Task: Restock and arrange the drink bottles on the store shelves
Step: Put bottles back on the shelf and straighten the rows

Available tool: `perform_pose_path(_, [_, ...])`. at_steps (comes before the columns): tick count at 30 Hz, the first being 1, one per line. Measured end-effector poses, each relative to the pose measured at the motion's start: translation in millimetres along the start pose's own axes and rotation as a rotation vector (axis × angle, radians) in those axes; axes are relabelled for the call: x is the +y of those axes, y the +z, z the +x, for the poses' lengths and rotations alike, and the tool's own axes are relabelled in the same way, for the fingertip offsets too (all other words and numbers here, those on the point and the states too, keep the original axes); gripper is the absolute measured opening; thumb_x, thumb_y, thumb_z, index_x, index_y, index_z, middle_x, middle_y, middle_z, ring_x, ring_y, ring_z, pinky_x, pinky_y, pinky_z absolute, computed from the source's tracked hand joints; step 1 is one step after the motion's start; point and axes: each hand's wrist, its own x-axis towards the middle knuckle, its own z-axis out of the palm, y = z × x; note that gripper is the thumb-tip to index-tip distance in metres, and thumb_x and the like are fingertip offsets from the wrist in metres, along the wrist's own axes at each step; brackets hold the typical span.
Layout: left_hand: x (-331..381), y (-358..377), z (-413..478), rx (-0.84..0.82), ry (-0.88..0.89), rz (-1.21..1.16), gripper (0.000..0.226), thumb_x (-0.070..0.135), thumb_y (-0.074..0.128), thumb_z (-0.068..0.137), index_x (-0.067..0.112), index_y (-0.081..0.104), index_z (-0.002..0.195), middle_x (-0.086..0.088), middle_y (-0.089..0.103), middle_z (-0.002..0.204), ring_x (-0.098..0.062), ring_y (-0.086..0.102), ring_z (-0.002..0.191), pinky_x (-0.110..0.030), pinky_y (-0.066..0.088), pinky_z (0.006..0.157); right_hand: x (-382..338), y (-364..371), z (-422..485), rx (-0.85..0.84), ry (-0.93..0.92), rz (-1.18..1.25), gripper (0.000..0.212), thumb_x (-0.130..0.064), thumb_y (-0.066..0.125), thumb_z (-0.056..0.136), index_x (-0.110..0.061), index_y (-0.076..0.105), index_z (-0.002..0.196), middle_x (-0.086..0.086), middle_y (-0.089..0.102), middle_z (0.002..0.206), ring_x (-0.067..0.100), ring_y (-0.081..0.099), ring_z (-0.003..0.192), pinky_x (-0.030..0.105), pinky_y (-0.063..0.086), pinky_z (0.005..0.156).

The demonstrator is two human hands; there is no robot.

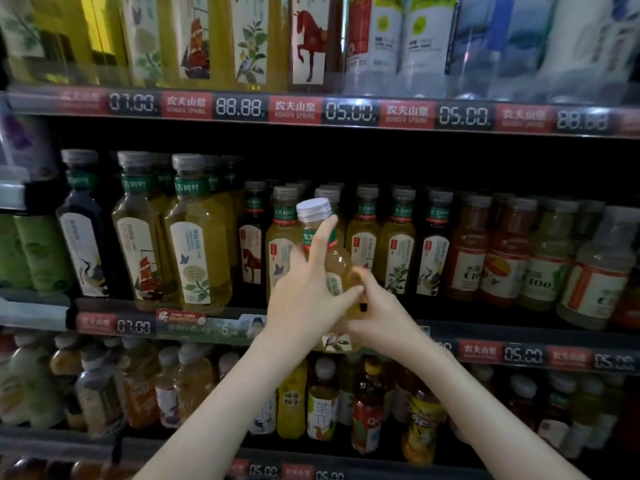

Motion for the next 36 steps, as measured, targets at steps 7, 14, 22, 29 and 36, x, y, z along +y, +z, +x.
perform_pose_path(7, [7, 17, 19, 0.129, 0.222, -0.301, 0.071, 0.046, 0.053, 0.093, 0.041, 0.011, 0.150, 0.018, 0.041, 0.130, 0.015, 0.046, 0.103, -0.004, 0.041, 0.079, 15, -34, -1, 0.201, 0.085, 0.153, 0.061, -0.027, 0.082, 0.072, -0.029, 0.046, 0.122, -0.017, 0.063, 0.107, -0.011, 0.062, 0.089, 0.012, 0.052, 0.072])
perform_pose_path(14, [-45, 51, 31, 0.058, -0.159, 0.040, 0.096, 0.068, 0.054, 0.080, 0.047, -0.012, 0.146, -0.011, -0.014, 0.157, -0.030, -0.015, 0.144, -0.060, 0.007, 0.112, 38, -59, 18, 0.300, 0.194, 0.260, 0.056, -0.019, 0.080, 0.075, -0.021, 0.050, 0.123, -0.007, 0.066, 0.111, 0.008, 0.064, 0.101, 0.020, 0.052, 0.075])
perform_pose_path(22, [-66, 63, 36, -0.008, -0.137, 0.189, 0.104, 0.055, 0.064, 0.081, 0.037, -0.014, 0.147, -0.011, -0.030, 0.153, -0.034, -0.030, 0.138, -0.068, 0.009, 0.108, 52, -64, 38, 0.259, 0.207, 0.211, 0.055, -0.013, 0.080, 0.076, -0.025, 0.044, 0.116, -0.011, 0.061, 0.105, 0.002, 0.058, 0.095, 0.019, 0.048, 0.072])
perform_pose_path(29, [-66, 58, 34, -0.025, -0.129, 0.201, 0.100, 0.047, 0.063, 0.085, 0.040, -0.020, 0.141, -0.011, -0.030, 0.154, -0.035, -0.030, 0.139, -0.066, 0.012, 0.109, 69, -61, 44, 0.188, 0.248, 0.121, 0.067, -0.020, 0.080, 0.076, -0.023, 0.040, 0.130, -0.010, 0.060, 0.113, 0.012, 0.056, 0.112, 0.030, 0.045, 0.095])
perform_pose_path(36, [-57, 69, 29, 0.002, -0.212, 0.187, 0.102, 0.043, 0.064, 0.086, 0.040, -0.022, 0.141, -0.012, -0.032, 0.153, -0.048, -0.022, 0.139, -0.068, 0.008, 0.108, 52, -30, 43, 0.534, 0.025, -0.231, 0.102, -0.034, 0.081, 0.073, -0.031, 0.010, 0.145, 0.006, 0.036, 0.142, 0.020, 0.042, 0.127, 0.037, 0.042, 0.101])
